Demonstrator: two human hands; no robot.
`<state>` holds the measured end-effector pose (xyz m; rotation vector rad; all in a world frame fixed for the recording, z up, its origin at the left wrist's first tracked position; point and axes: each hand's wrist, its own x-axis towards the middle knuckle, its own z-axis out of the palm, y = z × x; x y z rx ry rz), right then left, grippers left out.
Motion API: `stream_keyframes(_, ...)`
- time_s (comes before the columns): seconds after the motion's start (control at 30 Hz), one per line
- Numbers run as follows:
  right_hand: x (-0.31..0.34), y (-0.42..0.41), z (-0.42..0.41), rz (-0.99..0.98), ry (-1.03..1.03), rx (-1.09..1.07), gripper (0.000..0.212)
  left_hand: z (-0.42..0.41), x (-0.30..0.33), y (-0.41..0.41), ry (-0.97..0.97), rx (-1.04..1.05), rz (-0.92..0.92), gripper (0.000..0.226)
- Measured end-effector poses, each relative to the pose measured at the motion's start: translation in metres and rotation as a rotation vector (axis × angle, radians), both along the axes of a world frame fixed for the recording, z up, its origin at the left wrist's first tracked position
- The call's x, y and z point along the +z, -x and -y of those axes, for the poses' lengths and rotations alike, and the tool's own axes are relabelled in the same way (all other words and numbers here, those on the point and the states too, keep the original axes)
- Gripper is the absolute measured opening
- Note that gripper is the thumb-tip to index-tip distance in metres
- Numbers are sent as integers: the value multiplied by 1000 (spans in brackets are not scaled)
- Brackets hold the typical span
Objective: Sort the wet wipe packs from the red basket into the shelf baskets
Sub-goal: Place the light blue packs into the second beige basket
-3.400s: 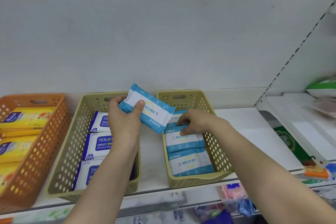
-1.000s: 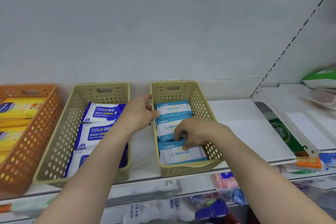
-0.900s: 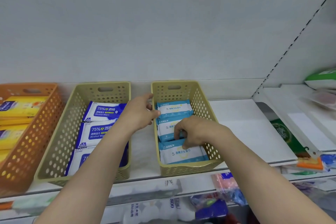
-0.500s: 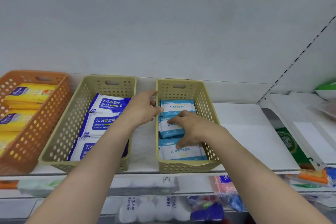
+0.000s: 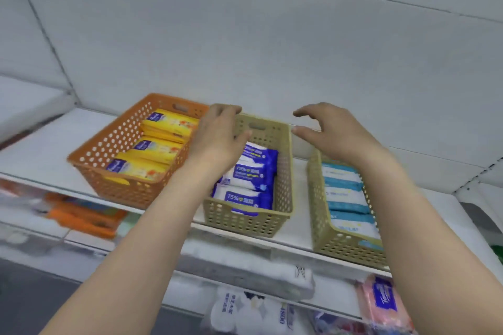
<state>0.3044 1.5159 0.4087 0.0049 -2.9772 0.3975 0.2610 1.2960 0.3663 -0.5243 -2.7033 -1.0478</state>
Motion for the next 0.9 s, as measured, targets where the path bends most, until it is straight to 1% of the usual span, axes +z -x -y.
stream_keyframes(0.07, 13, 7, 52, -84, 15, 54, 40, 58, 5, -1, -7, 63, -80, 50)
stream_keyframes(0.2, 19, 22, 181, -209, 65, 201, 37, 189, 3, -15, 7, 205, -142, 48)
stream_keyframes(0.3, 5, 31, 289, -226, 109, 357, 35, 294, -13, -34, 86, 328, -158, 48)
stream_keyframes(0.4, -25, 30, 393, -249, 139, 501, 35, 398, -40, -62, 144, 446, -144, 45)
stream_keyframes(0.47, -54, 32, 459, -192, 146, 604, 36, 460, -62, -84, 144, 531, -93, 42)
stream_keyframes(0.57, -101, 29, 548, -29, 123, 770, 42, 538, -97, -118, 121, 667, 23, 41)
stream_keyframes(0.63, -129, 28, 596, 61, 115, 839, 39, 579, -121, -132, 89, 736, 53, 41)
stream_keyframes(0.77, -173, 44, 683, 159, 100, 935, 40, 648, -159, -139, 25, 839, 147, 39)
stream_keyframes(0.9, -208, 81, 772, 211, 121, 997, 39, 731, -182, -128, 31, 925, 251, 40)
